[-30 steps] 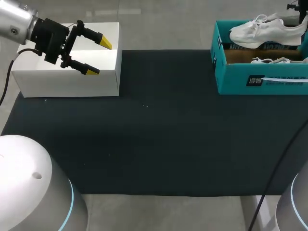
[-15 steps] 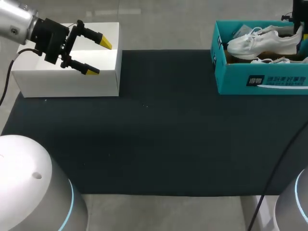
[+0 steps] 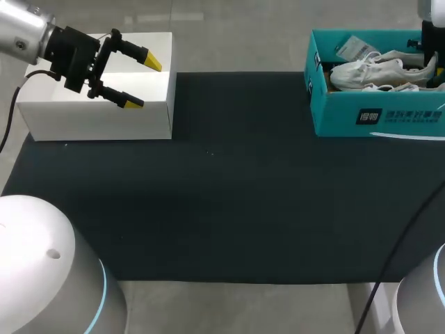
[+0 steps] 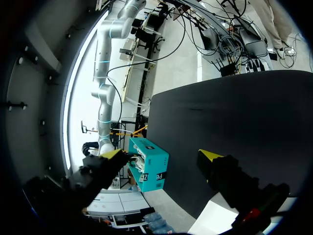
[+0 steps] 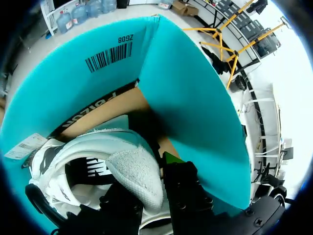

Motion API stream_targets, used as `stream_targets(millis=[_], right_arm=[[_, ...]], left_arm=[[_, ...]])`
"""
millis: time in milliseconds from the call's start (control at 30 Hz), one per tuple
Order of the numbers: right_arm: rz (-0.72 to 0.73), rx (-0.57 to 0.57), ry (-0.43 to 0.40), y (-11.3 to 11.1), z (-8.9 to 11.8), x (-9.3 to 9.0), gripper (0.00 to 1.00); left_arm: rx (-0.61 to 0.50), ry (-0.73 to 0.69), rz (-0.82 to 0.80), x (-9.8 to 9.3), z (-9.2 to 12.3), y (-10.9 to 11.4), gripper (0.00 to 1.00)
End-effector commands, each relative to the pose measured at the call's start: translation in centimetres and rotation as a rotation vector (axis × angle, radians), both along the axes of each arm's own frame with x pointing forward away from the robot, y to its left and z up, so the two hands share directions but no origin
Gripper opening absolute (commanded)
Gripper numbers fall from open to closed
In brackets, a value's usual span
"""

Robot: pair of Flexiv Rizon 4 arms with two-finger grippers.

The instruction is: Take the shoe out of the shoebox, open the shoe tongue, remove and reinsert the insole, then place the shoe into the shoebox

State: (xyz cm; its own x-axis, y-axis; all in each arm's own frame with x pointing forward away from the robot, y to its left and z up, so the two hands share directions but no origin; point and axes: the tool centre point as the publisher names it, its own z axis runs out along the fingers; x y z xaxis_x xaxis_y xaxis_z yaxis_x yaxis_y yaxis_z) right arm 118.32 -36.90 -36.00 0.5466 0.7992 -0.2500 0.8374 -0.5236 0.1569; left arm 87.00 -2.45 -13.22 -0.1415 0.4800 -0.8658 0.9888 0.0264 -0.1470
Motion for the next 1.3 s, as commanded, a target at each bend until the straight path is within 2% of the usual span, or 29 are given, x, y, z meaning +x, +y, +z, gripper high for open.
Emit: stream_targets(millis=[33, 67, 100, 133, 267, 500, 667, 800, 1000, 1133, 1300], right_arm=[[-0.069, 0.123, 0.188, -0.6, -1.2, 1.4, 0.00], [-0.080, 0.131, 0.193, -0.6, -1.3, 1.4, 0.00], [-0.087, 0.135, 0.213, -0.6, -1.3, 1.4, 0.74], [-0.076, 0.131, 0.221, -0.4, -1.2, 1.3, 1.00], [-0.045, 0.145, 0.185, 0.4, 0.9, 0.2, 1.00], [0.040, 0.144, 0.115, 3.1, 6.9, -2.7, 1.00], [0.118, 0.136, 0.095, 4.9, 9.6, -4.0, 1.00], [0.176, 0.121, 0.066, 6.1, 11.4, -4.4, 1.00], [0.225, 0.125, -0.019, 6.9, 14.4, -4.5, 1.00], [0.279, 0.131, -0.058, 7.5, 15.5, -5.0, 1.00], [0.417, 0.179, -0.076, 8.6, 15.6, -5.8, 1.00]], left_arm=[[0.003, 0.000, -0.002, 0.1, 0.0, 0.0, 1.00], [0.003, 0.000, -0.002, 0.1, 0.0, 0.0, 1.00], [0.003, 0.000, -0.002, 0.1, 0.0, 0.0, 1.00], [0.003, 0.000, -0.002, 0.1, 0.0, 0.0, 1.00], [0.003, 0.000, -0.002, 0.1, 0.0, 0.0, 1.00], [0.003, 0.000, -0.002, 0.1, 0.0, 0.0, 1.00], [0.003, 0.000, -0.002, 0.1, 0.0, 0.0, 1.00], [0.003, 0.000, -0.002, 0.1, 0.0, 0.0, 1.00], [0.003, 0.000, -0.002, 0.1, 0.0, 0.0, 1.00], [0.003, 0.000, -0.002, 0.1, 0.0, 0.0, 1.00], [0.003, 0.000, -0.002, 0.1, 0.0, 0.0, 1.00]])
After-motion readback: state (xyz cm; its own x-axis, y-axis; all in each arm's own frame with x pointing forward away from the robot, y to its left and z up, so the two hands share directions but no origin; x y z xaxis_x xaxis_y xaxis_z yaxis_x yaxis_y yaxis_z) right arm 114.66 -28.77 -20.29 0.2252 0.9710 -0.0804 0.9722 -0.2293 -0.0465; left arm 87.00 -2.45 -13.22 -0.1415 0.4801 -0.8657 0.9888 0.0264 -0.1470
